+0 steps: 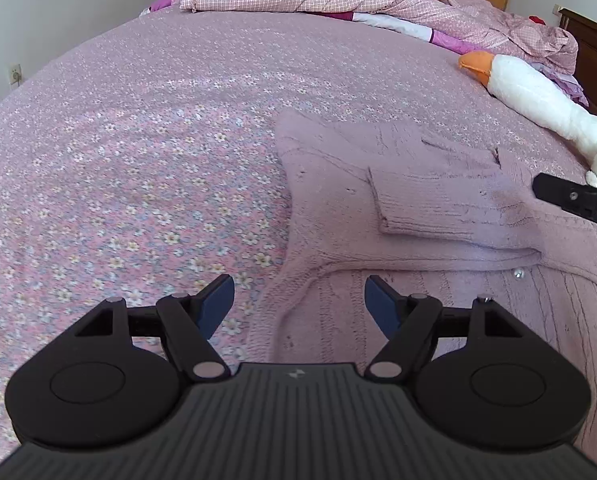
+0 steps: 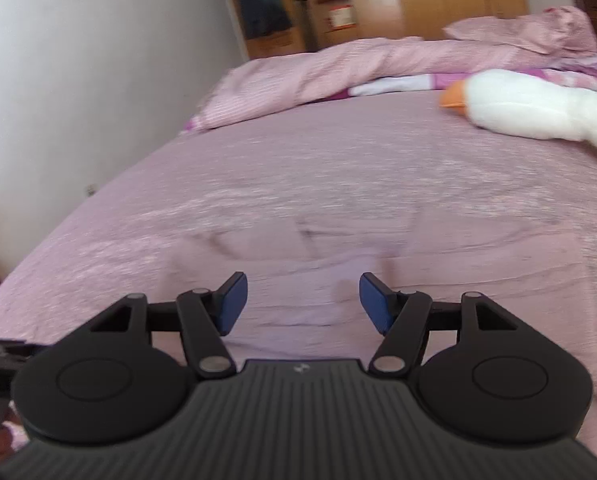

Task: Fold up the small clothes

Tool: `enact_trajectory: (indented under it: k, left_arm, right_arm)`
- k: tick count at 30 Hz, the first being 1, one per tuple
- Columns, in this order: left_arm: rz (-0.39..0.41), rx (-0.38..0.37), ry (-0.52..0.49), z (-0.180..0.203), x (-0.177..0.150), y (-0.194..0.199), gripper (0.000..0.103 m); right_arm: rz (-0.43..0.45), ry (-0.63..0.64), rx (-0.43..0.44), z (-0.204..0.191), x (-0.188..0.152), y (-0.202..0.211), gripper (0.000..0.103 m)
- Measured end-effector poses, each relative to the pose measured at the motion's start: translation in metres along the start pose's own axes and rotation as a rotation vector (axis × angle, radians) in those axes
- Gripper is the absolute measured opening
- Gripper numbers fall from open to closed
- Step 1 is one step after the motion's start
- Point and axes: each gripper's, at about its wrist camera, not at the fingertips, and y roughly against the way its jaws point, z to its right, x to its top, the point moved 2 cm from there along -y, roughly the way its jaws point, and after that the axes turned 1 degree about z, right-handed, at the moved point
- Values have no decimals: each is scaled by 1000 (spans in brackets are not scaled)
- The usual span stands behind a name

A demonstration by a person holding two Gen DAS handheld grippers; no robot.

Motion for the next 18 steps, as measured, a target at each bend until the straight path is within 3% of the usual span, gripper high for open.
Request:
enact_trajectory:
  k: [4,8,13,18]
  left_arm:
    - [5,29,18,-12,2,9,78]
    - [7,41,50,-27,0,14,78]
    - [-5,53,73,-38,-5,12,78]
    - [-12,51,80,-41,-9,8,78]
  right_arm:
    - [-22,60,75,-33,-9,-12,76]
    - [-52,119,116,-61,-23,-31,77]
    - [-128,93,121,-69,-36,-60,76]
    - [-122,126,111,-70,-43,-67,76]
